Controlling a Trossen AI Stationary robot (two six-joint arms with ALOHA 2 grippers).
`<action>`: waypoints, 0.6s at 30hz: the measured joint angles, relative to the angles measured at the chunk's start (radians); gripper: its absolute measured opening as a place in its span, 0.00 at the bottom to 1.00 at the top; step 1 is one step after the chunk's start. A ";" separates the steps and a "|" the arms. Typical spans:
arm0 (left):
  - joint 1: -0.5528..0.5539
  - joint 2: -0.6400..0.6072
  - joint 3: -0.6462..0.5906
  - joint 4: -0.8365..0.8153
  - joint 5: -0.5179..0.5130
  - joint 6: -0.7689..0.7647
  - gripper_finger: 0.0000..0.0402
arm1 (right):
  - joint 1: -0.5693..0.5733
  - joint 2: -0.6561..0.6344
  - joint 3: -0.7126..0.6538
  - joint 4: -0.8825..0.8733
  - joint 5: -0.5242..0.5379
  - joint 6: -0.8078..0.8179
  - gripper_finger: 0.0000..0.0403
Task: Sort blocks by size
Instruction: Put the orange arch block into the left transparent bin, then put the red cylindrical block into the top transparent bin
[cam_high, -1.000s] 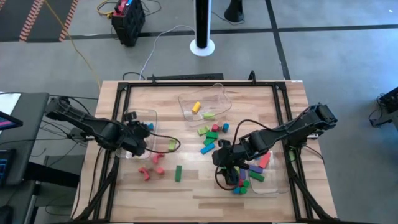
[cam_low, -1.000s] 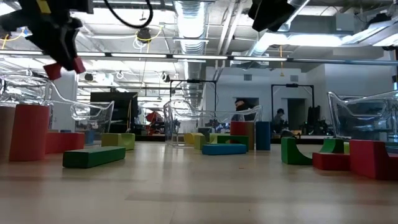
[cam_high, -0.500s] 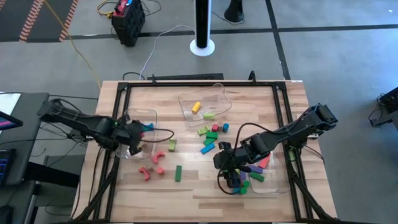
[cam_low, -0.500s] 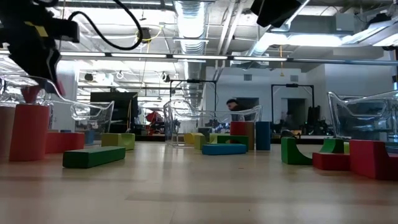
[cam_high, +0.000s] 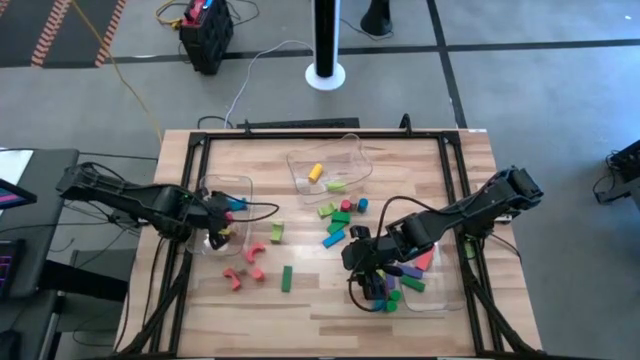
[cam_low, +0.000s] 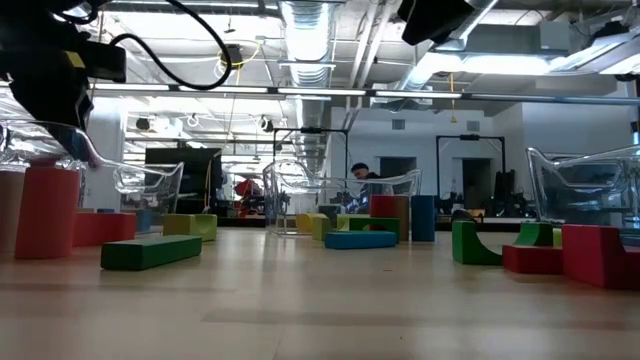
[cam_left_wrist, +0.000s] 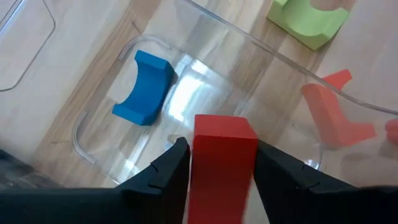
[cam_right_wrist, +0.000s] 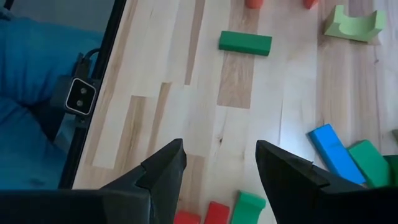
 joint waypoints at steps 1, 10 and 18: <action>0.001 0.000 0.000 0.000 0.000 -0.003 0.42 | 0.000 0.000 0.000 0.000 0.000 -0.002 0.57; 0.001 0.000 0.000 0.014 -0.001 0.009 0.46 | 0.000 0.000 0.000 0.007 0.003 -0.023 0.57; 0.001 -0.001 0.001 0.088 -0.033 0.079 0.46 | 0.000 0.000 0.000 0.007 0.003 -0.026 0.57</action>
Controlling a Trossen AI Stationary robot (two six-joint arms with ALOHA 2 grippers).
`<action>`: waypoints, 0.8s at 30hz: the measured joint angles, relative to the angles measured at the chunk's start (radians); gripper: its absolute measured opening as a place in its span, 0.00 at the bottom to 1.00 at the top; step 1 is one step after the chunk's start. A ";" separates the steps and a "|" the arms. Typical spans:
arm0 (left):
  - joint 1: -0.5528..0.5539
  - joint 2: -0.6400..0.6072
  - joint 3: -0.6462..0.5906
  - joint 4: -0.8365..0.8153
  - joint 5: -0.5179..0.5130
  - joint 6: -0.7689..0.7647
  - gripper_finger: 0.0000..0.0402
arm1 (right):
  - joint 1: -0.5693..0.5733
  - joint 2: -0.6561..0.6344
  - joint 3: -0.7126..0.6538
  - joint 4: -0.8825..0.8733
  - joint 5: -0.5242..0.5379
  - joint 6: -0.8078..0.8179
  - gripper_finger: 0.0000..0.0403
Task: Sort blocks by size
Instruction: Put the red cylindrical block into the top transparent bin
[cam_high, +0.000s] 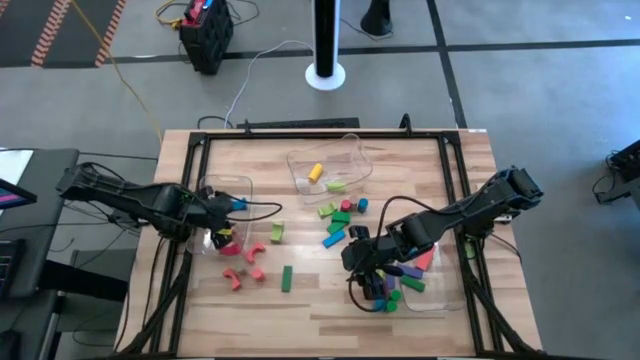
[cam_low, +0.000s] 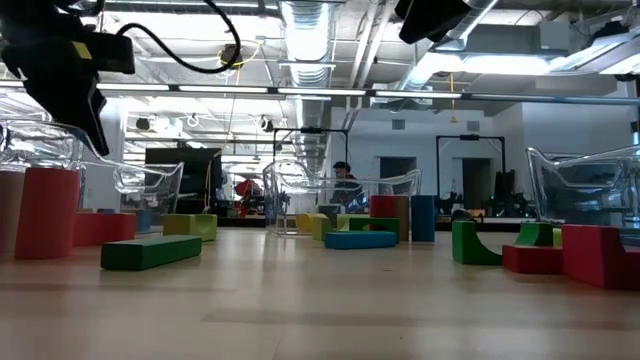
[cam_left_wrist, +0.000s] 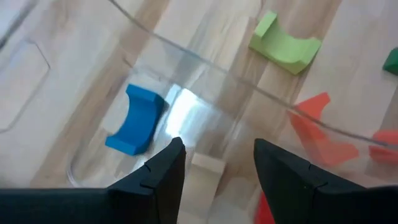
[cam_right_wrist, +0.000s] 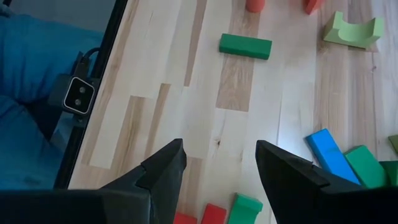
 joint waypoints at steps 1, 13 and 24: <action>0.000 0.000 0.003 -0.001 -0.011 0.006 0.46 | 0.000 0.000 0.000 0.000 0.000 0.000 0.57; 0.000 0.000 0.053 0.052 -0.035 0.078 0.46 | 0.000 0.000 0.000 0.000 0.004 -0.015 0.57; -0.038 0.000 0.053 0.140 -0.019 0.119 0.46 | 0.000 0.000 0.000 -0.001 0.015 -0.024 0.57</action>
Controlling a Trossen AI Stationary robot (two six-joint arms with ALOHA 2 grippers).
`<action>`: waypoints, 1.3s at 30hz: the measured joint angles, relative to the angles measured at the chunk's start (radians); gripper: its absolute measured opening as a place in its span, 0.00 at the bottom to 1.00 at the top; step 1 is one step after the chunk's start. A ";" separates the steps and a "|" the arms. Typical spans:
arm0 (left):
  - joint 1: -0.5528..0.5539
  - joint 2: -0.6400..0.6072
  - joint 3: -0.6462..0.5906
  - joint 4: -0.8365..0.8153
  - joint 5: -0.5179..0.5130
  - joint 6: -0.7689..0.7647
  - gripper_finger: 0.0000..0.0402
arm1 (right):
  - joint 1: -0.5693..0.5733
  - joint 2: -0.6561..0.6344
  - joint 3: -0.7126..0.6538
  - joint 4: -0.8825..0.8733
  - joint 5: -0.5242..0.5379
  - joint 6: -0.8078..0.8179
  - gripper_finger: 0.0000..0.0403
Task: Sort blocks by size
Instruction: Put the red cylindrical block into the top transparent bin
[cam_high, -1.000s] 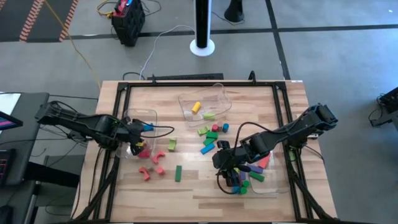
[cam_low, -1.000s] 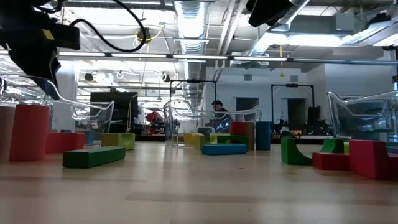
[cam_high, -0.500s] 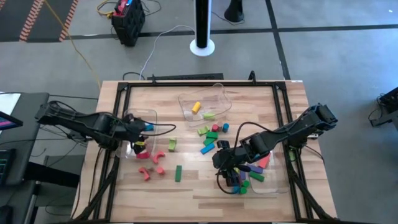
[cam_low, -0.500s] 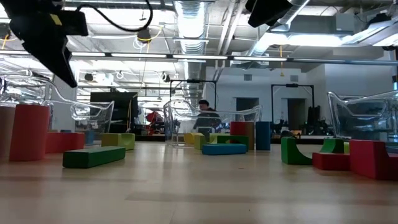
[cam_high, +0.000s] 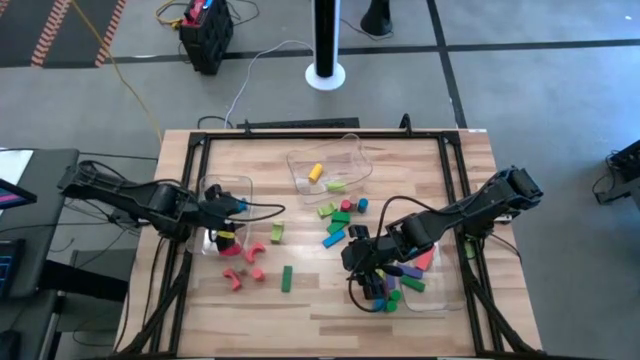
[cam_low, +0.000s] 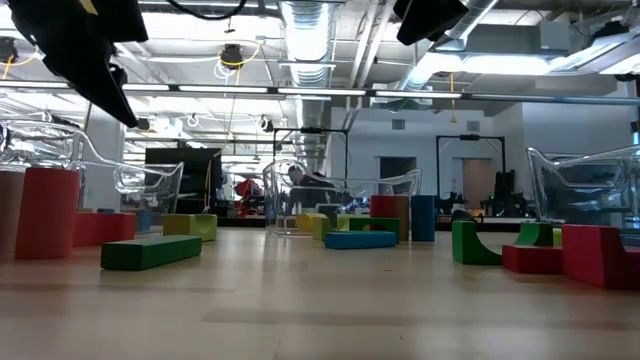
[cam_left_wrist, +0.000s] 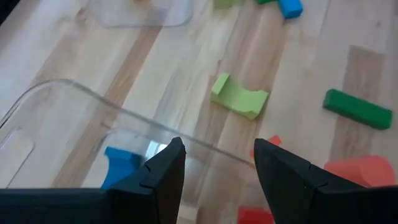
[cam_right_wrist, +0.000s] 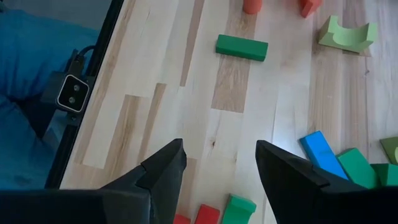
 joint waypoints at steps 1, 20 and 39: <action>-0.007 0.000 0.000 0.009 0.000 0.003 0.46 | 0.000 0.000 0.000 0.000 0.000 0.000 0.57; -0.124 0.010 0.000 0.160 0.059 0.075 0.46 | 0.000 0.000 0.000 0.000 0.001 0.000 0.57; -0.258 0.311 0.000 0.355 0.173 0.229 0.46 | 0.000 0.000 0.000 0.000 0.001 0.001 0.57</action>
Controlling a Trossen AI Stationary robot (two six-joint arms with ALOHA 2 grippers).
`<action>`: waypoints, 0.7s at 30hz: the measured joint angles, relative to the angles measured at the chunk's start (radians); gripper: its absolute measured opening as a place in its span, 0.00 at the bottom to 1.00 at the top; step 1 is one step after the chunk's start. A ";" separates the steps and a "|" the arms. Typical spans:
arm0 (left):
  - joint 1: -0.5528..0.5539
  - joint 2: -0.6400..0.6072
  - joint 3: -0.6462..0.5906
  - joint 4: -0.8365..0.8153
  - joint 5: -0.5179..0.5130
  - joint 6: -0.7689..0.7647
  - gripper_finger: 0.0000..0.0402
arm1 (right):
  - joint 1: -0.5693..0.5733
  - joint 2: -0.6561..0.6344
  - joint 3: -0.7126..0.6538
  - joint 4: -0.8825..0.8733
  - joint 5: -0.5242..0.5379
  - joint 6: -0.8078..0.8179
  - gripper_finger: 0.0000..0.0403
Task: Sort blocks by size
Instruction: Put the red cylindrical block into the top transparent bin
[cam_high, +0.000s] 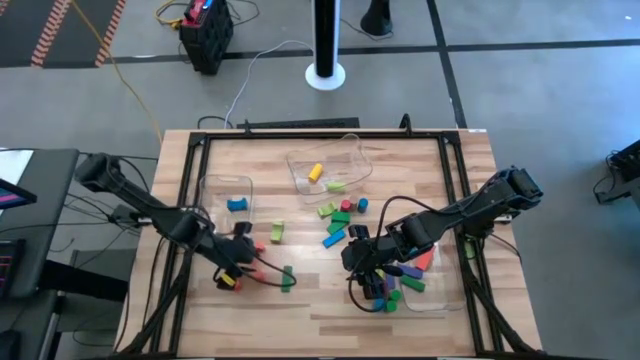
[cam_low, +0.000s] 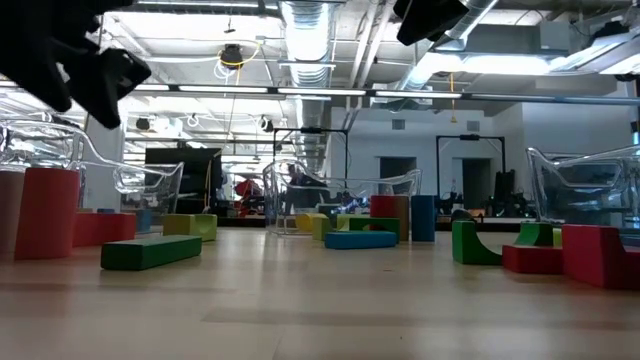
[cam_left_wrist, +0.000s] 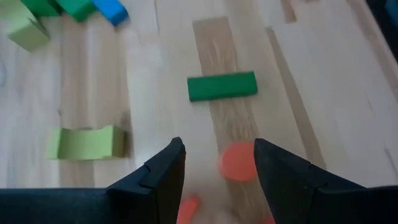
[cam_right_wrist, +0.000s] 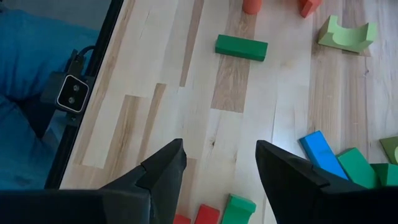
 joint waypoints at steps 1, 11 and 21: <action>0.000 0.010 0.000 0.001 0.009 -0.001 0.46 | 0.000 0.000 0.000 0.000 0.000 0.000 0.57; -0.009 0.115 0.000 0.071 0.051 0.005 0.46 | 0.000 0.000 0.000 0.000 0.000 0.000 0.57; -0.023 0.189 0.003 0.069 0.063 -0.007 0.46 | 0.000 0.000 0.000 0.000 0.000 0.000 0.57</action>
